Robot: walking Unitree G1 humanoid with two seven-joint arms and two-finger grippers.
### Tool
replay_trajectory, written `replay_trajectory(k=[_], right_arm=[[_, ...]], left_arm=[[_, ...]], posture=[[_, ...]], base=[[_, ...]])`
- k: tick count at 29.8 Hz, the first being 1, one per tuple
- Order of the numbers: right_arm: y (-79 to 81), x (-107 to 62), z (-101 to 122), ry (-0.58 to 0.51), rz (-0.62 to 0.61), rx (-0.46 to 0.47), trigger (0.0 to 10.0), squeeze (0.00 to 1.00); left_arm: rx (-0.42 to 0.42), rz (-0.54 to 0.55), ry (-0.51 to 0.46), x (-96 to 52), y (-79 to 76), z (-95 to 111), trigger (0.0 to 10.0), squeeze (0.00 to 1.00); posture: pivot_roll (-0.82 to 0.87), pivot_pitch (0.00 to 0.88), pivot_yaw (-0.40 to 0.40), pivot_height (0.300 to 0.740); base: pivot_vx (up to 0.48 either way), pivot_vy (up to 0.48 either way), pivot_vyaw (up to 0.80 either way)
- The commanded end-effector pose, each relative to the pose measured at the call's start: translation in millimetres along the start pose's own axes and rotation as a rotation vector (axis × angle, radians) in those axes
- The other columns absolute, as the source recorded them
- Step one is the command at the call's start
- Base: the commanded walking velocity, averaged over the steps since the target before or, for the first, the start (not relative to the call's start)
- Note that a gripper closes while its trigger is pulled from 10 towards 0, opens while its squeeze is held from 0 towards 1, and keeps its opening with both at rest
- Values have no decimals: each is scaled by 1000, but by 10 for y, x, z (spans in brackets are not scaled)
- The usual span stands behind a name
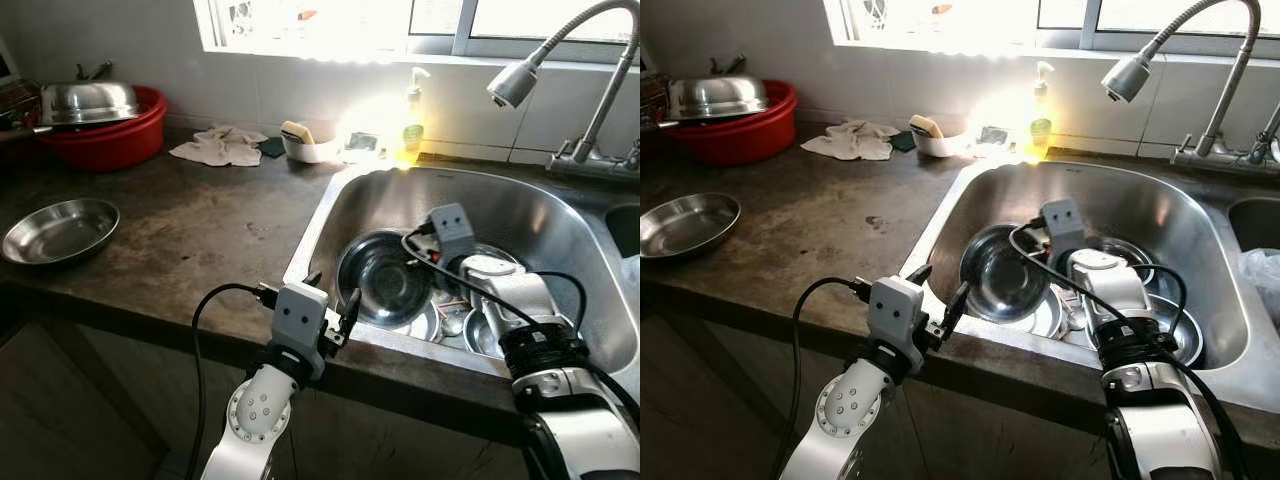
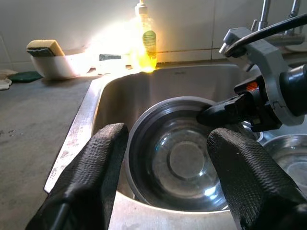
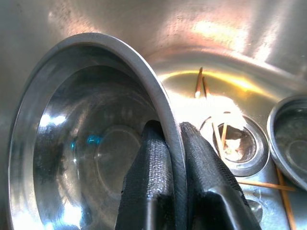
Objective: Kitchen organization
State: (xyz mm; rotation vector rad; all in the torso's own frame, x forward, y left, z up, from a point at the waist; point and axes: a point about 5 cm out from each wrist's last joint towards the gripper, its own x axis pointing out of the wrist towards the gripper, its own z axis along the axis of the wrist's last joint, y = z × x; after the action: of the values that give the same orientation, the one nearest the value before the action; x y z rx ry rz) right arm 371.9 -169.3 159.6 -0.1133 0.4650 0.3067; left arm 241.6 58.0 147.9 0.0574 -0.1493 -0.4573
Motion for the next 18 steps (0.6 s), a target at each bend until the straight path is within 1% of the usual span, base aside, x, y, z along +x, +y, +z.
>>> replay_trajectory(k=[1, 5, 6, 7, 12, 13, 14, 15, 18], right_arm=[[-4, 10, -44, 21, 9, 1, 10000, 0], [-16, 26, -81, 38, 21, 11, 10000, 0], [-6, 32, -108, 49, 43, 39, 10000, 0], [-3, 32, -123, 54, 49, 43, 10000, 0], [12, 34, -170, 74, 64, 32, 10000, 0], [29, 34, -190, 79, 73, 33, 10000, 835], [29, 34, -190, 79, 73, 33, 10000, 835], [29, 34, -194, 78, 70, 28, 10000, 1000], [6, 28, -188, 64, 54, 36, 10000, 1000]], left_arm=[[7, 4, -13, -6, -10, 53, 10000, 0], [6, 7, -13, -2, 0, 58, 10000, 0], [7, 9, -12, -4, 2, 62, 10000, 0], [7, 10, -13, -4, 1, 64, 10000, 0], [3, 12, -16, -4, -5, 68, 10000, 0], [3, 11, -15, -3, -13, 65, 10000, 0], [3, 11, -15, -3, -13, 65, 10000, 0], [2, 10, -15, -2, -14, 64, 10000, 0], [4, 10, -16, 6, -5, 66, 10000, 0]], posture=[[133, 30, -49, 740], [137, 35, -46, 740], [137, 38, -46, 740], [139, 38, -51, 740], [136, 36, -51, 740], [134, 35, -53, 740], [134, 35, -53, 740], [134, 36, -51, 740], [133, 32, -49, 740]], base=[[0, 0, 0], [0, 0, 0], [0, 0, 0], [0, 0, 0], [0, 0, 0], [0, 0, 0], [0, 0, 0], [0, 0, 0], [0, 0, 0]])
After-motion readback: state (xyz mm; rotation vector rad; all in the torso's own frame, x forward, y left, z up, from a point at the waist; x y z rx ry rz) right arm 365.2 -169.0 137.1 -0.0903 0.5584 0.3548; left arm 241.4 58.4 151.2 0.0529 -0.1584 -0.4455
